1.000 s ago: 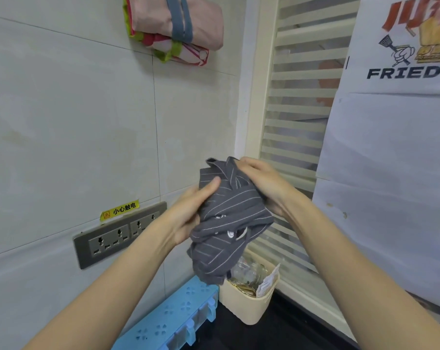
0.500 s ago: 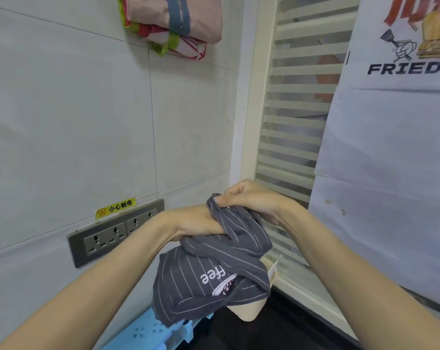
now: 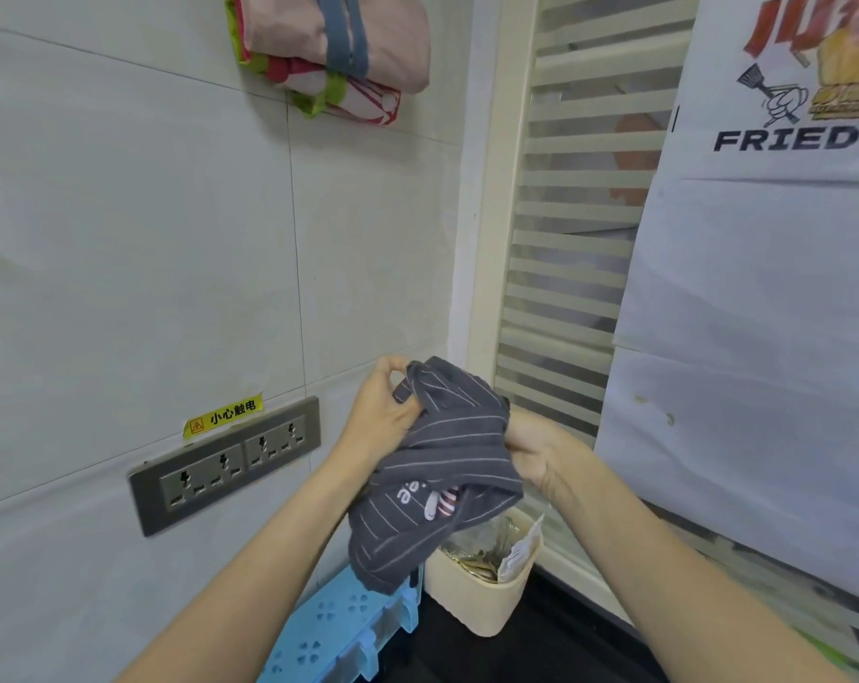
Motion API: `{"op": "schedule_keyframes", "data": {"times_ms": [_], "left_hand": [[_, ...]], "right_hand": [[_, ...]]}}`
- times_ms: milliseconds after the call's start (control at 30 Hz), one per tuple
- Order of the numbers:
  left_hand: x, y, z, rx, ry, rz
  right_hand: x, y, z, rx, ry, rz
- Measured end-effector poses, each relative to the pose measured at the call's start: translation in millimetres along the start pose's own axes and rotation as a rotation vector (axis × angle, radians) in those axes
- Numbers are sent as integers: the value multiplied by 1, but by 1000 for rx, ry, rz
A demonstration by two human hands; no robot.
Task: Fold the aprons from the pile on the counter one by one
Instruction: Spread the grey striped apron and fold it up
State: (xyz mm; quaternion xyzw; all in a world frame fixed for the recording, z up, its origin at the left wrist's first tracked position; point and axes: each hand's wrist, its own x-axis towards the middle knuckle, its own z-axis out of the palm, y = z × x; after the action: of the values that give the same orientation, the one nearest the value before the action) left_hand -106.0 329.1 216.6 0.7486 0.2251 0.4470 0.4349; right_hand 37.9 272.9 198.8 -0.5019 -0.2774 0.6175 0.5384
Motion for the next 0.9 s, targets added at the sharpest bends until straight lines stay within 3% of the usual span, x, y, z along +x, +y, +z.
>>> {"op": "schedule_keyframes", "data": {"times_ms": [100,200,333,467,567,667,767,900], "left_hand": [[3,-10,-2,145,-112,53],[2,-12,0,246,-234,152],[19,-4,-8,353,94,85],[32,-1,-19,455,263,79],[32,3,-22,422,353,70],[32,7,-20,472,404,95],[34,8,-16,498,406,56],[35,6,-18,606,349,34]], "right_hand": [[-1,4,4,28,86,-21],[-11,9,6,-7,18,-59],[-31,12,22,55,-124,-278],[-25,2,27,89,-150,-479],[-22,-9,29,34,-216,-507],[-23,-17,34,-3,-221,-419],[-17,-10,50,-154,-8,-427],[-7,-10,56,-165,337,-551]]}}
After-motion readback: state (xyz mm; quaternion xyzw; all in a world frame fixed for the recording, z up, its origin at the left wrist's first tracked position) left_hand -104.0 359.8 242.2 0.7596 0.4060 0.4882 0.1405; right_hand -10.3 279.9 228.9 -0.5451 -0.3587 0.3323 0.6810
